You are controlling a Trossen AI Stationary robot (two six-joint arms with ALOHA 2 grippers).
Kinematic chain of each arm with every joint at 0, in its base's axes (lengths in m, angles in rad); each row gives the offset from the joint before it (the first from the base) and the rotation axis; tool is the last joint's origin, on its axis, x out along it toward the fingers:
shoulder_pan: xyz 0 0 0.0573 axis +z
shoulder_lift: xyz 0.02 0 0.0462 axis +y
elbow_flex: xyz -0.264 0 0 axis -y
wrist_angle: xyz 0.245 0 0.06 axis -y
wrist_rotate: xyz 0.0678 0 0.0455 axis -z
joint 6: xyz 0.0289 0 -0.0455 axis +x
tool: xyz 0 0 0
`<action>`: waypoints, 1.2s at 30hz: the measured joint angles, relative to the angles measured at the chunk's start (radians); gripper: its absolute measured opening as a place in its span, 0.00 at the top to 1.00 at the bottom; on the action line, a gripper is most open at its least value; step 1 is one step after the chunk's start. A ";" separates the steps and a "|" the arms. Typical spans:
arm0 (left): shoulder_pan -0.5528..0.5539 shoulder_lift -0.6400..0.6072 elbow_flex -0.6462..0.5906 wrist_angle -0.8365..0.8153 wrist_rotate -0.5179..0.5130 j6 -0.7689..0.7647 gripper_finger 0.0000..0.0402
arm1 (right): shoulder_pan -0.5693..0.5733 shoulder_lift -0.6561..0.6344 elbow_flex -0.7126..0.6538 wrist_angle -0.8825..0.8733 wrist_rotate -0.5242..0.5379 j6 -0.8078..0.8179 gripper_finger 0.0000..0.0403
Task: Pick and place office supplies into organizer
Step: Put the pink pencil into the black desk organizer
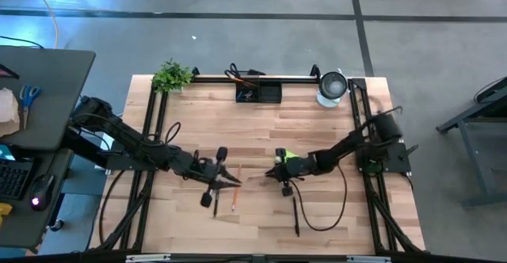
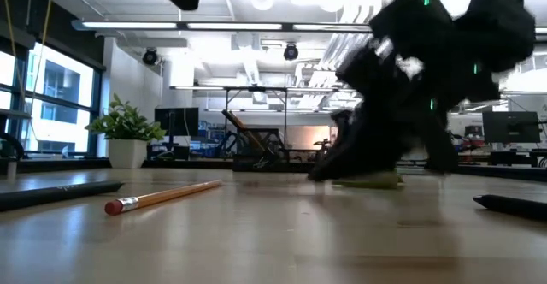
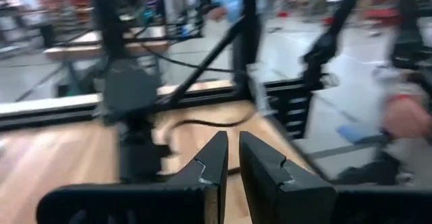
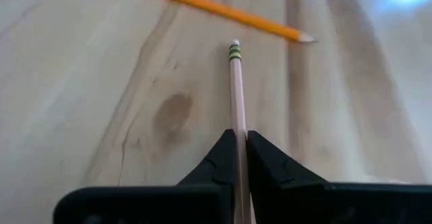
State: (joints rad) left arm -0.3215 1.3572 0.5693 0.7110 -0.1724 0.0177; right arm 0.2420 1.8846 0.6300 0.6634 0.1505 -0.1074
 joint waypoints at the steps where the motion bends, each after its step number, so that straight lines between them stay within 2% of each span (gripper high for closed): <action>1: 0.000 -0.008 0.000 -0.003 0.020 0.000 0.93 | 0.000 -0.044 0.000 -0.041 0.011 0.000 0.99; 5: 0.000 -0.026 0.000 -0.004 0.074 0.000 0.93 | 0.002 -0.234 0.004 -0.177 0.067 -0.005 0.99; 10: 0.000 -0.027 0.000 -0.012 0.072 0.008 0.93 | 0.030 -0.471 0.006 -0.325 0.114 0.003 0.99; 15: 0.000 -0.027 0.000 -0.011 -0.030 0.064 0.93 | 0.104 -0.728 0.006 -0.564 0.212 0.094 0.99; 19: 0.011 0.004 0.000 0.026 -0.119 0.132 0.93 | 0.191 -0.870 0.006 -0.544 0.255 0.074 0.99; 22: 0.035 0.055 0.000 0.157 -0.125 0.129 0.92 | 0.238 -0.904 0.008 -0.482 0.278 0.016 0.99; 24: 0.053 0.101 0.007 0.278 -0.079 0.103 0.90 | 0.254 -0.900 0.008 -0.459 0.287 -0.003 0.99; 27: 0.070 0.168 0.048 0.371 -0.040 0.087 0.84 | 0.261 -0.883 0.008 -0.416 0.284 -0.006 0.99; 36: 0.115 0.316 0.285 0.331 -0.059 0.091 0.53 | 0.268 -0.863 0.008 -0.338 0.264 -0.051 0.99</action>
State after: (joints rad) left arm -0.2062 1.6728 0.8541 1.0423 -0.2314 0.1091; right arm 0.5098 1.0214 0.6384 0.3256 0.4141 -0.1581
